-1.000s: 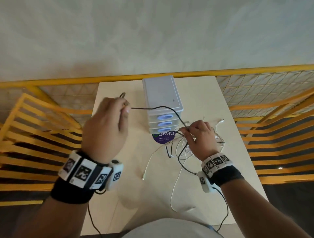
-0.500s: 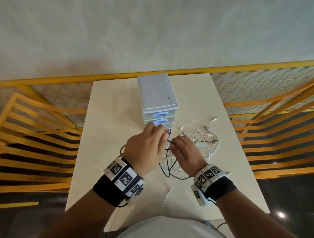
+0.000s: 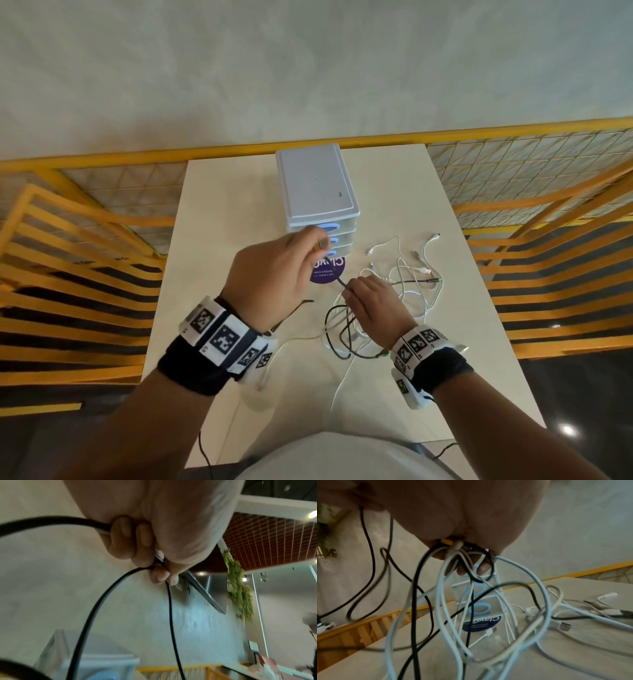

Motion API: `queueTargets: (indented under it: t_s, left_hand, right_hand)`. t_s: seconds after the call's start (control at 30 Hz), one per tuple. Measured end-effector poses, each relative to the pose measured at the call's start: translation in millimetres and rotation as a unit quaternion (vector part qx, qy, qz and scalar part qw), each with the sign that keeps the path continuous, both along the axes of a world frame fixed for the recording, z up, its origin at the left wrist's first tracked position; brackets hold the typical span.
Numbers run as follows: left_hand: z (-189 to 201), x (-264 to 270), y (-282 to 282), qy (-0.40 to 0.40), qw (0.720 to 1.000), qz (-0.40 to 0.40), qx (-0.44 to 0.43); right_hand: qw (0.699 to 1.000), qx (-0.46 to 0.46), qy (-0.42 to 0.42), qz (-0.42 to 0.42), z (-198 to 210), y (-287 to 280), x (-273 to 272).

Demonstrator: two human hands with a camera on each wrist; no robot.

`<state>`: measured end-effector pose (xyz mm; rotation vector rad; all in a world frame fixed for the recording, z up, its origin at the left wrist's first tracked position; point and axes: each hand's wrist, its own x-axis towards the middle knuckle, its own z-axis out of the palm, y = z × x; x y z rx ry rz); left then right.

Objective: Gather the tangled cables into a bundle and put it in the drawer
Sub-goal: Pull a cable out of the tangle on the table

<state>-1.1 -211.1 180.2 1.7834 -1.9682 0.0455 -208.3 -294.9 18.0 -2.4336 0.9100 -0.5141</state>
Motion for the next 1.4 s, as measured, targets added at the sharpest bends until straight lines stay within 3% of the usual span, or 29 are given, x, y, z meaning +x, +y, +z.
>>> queueTargets:
  t_s: [0.2, 0.63, 0.8, 0.93, 1.03, 1.1, 1.23, 1.4]
  left_hand:
    - [32, 5, 10, 0.007, 0.999, 0.016, -0.032]
    - [60, 14, 25, 0.043, 0.998, 0.03, -0.045]
    - [81, 27, 34, 0.115, 0.985, 0.051, -0.121]
    - [95, 37, 38, 0.081, 0.991, 0.045, -0.102]
    - [88, 31, 38, 0.07, 0.997, 0.01, -0.03]
    - [77, 24, 37, 0.063, 0.997, -0.031, 0.011]
    - [55, 13, 33, 0.059, 0.996, -0.062, 0.029]
    - [49, 22, 34, 0.16, 0.985, -0.059, 0.008]
  right_hand:
    - [0.999, -0.006, -0.036, -0.023, -5, -7, 4]
    - [0.988, 0.089, 0.005, -0.126, -25, -21, -19]
    - [0.965, 0.168, 0.094, -0.176, -28, -27, -31]
    - [0.963, 0.166, 0.101, -0.186, -32, -22, -40]
    - [0.974, 0.124, 0.031, -0.189, -10, -22, -33]
    - [0.982, 0.089, -0.051, -0.159, 27, -19, -26]
    - [0.986, 0.06, -0.151, 0.025, 116, 7, 0]
    - [0.965, 0.215, -0.13, 0.075, 141, 29, 3]
